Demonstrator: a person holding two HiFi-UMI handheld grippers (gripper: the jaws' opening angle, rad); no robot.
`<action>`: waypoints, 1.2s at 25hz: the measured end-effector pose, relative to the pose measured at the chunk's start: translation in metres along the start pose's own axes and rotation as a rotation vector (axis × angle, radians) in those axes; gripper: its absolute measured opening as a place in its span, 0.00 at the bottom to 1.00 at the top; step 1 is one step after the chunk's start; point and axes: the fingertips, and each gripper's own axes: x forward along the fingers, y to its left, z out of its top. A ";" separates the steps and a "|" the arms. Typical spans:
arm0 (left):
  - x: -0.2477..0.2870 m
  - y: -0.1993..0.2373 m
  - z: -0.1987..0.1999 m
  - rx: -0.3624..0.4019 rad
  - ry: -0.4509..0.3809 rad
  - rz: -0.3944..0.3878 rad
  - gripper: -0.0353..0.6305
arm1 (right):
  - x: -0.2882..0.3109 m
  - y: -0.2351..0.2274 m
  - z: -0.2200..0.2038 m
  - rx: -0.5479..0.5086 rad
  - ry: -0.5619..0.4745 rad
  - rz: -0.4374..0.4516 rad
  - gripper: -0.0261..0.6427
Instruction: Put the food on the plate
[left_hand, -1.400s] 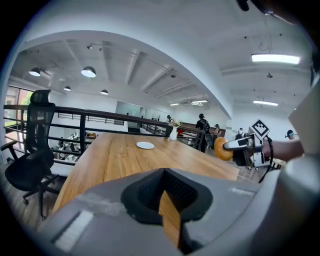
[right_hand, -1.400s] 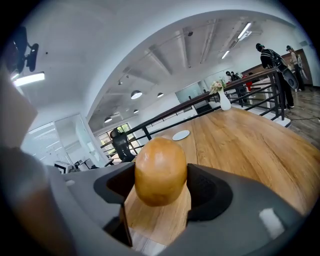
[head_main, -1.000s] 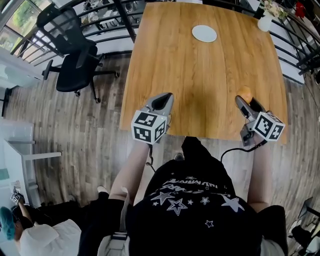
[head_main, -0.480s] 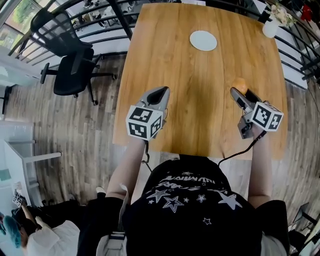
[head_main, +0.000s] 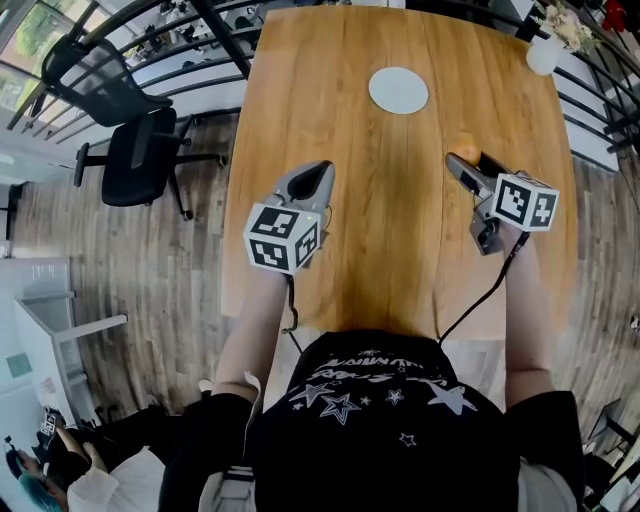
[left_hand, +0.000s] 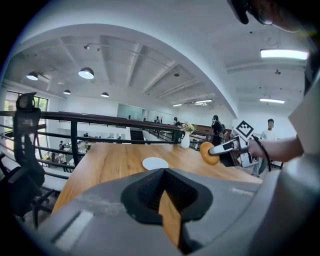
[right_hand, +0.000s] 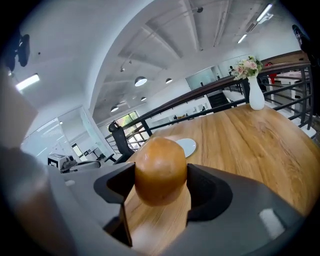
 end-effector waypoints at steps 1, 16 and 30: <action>0.005 0.002 0.003 -0.002 -0.002 -0.002 0.06 | 0.006 -0.001 0.002 -0.001 0.009 0.003 0.53; 0.073 0.034 0.026 0.006 0.017 -0.018 0.06 | 0.101 -0.036 0.033 0.012 0.118 0.017 0.53; 0.124 0.052 0.026 -0.001 0.043 -0.016 0.06 | 0.193 -0.076 0.043 -0.147 0.246 -0.062 0.53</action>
